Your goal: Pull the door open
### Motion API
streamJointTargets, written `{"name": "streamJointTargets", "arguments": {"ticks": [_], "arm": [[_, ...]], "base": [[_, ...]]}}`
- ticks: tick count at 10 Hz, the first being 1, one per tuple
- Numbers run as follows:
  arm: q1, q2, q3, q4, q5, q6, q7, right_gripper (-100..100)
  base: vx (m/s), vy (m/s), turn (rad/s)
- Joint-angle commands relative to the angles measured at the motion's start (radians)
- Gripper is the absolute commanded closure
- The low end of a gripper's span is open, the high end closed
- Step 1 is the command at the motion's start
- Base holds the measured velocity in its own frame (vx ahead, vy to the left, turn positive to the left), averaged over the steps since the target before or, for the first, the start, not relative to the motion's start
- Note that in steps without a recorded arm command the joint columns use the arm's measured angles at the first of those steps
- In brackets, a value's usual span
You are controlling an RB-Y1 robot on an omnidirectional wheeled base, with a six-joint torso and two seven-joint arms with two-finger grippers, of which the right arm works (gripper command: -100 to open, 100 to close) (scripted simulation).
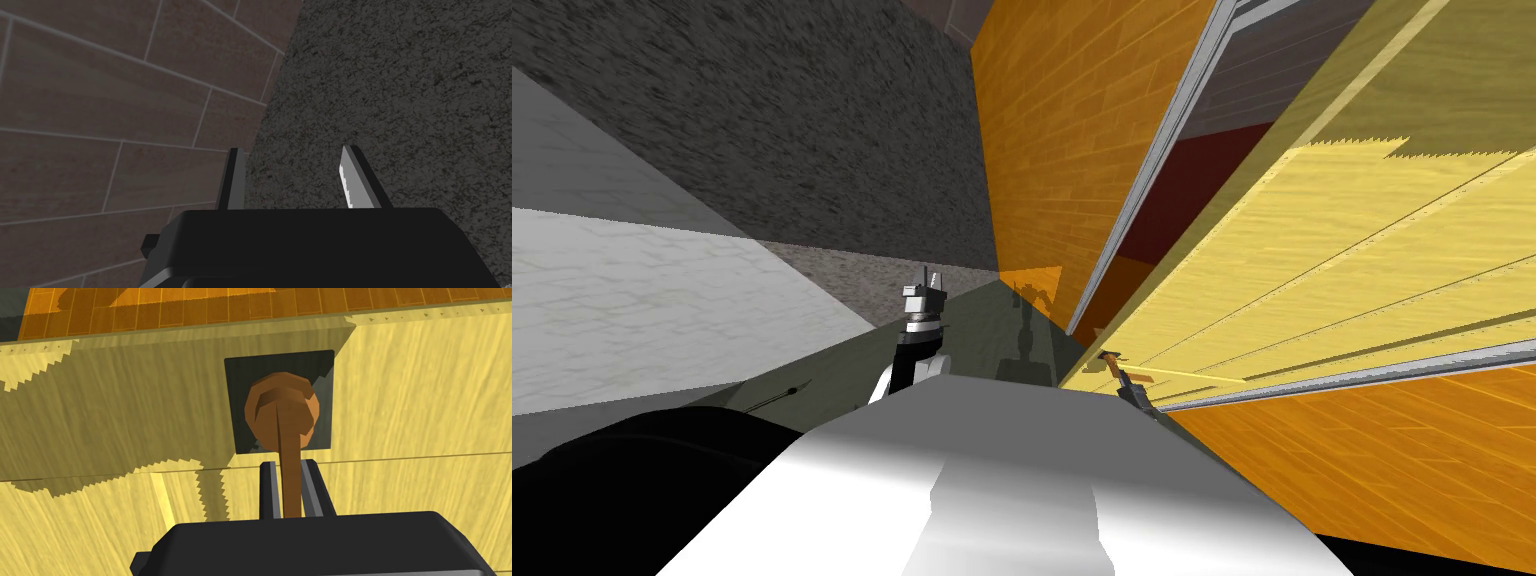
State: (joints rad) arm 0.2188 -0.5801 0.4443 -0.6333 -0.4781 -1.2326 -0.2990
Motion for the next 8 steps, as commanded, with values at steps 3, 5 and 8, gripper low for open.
{"name": "streamJointTargets", "arguments": {"ticks": [3,5,8], "arm": [[-0.005,-0.001,0.014,0.039,-0.003,-0.035,-0.011,100],[-0.004,-0.003,0.025,0.05,-0.007,-0.05,-0.016,100],[-0.004,-0.009,0.038,0.063,-0.014,-0.068,-0.021,100]], "base": [[-0.149,-0.036,0.105],[-0.177,-0.033,0.164],[-0.204,-0.095,0.164]]}}
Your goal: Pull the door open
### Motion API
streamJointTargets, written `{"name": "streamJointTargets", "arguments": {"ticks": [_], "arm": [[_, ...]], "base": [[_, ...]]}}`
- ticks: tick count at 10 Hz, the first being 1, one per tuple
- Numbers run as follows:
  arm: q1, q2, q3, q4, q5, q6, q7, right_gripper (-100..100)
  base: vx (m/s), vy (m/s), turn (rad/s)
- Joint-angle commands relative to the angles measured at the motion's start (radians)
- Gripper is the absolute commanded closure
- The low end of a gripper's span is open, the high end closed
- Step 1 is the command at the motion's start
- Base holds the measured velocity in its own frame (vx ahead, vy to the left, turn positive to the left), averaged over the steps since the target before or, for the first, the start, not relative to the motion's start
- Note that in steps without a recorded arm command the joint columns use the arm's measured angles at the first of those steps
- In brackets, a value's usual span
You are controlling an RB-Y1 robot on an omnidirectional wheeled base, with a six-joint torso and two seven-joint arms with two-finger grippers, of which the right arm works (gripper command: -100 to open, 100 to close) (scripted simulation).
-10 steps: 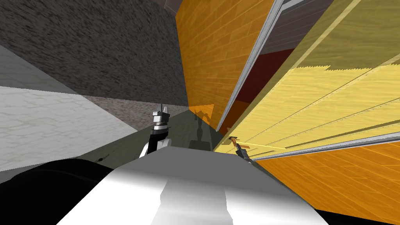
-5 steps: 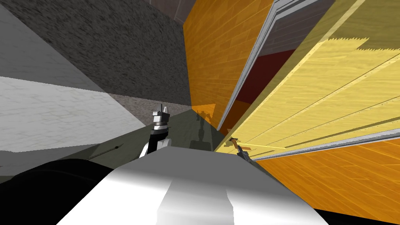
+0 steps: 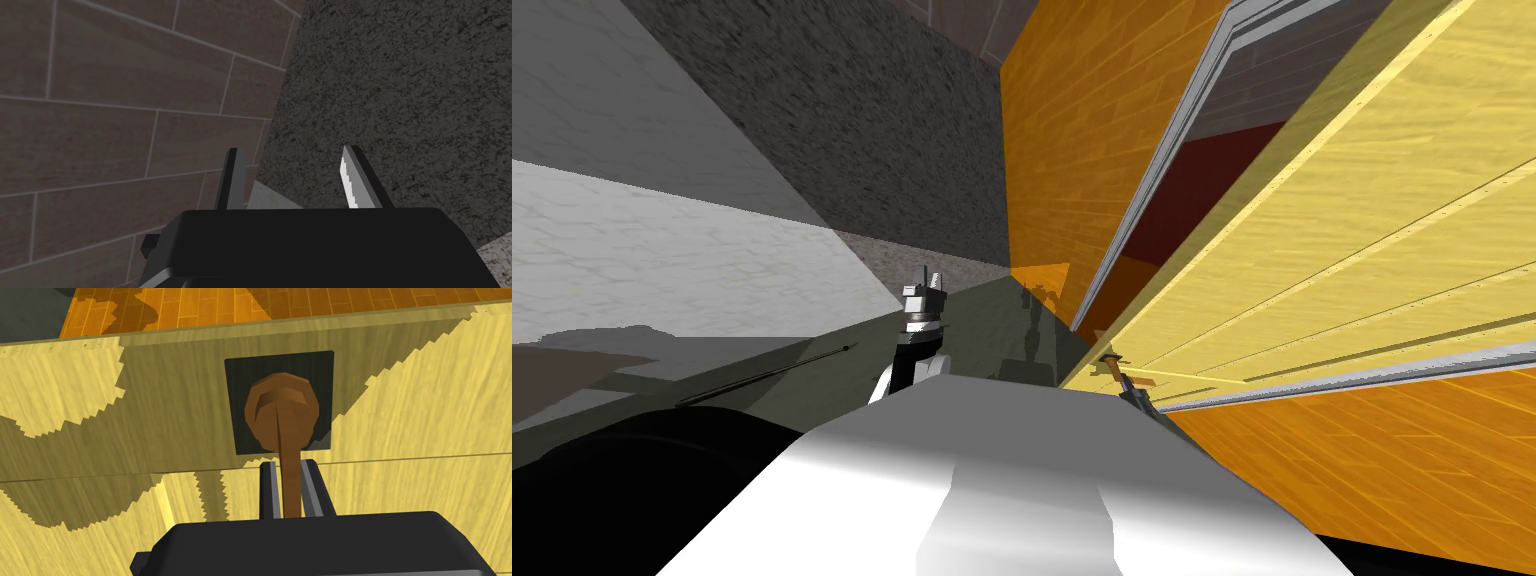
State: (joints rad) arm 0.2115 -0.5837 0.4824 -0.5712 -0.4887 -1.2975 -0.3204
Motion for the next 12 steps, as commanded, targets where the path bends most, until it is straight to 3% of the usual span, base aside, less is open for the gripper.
{"name": "streamJointTargets", "arguments": {"ticks": [1,6,12], "arm": [[0.003,-0.007,0.005,0.006,-0.006,-0.009,-0.002,100],[0.003,-0.015,0.024,0.026,-0.017,-0.037,-0.01,100],[-0.013,-0.011,0.039,0.039,-0.019,-0.036,-0.014,100]], "base": [[-0.181,-0.053,0.159],[-0.215,-0.062,0.144],[-0.146,-0.039,0.111]]}}
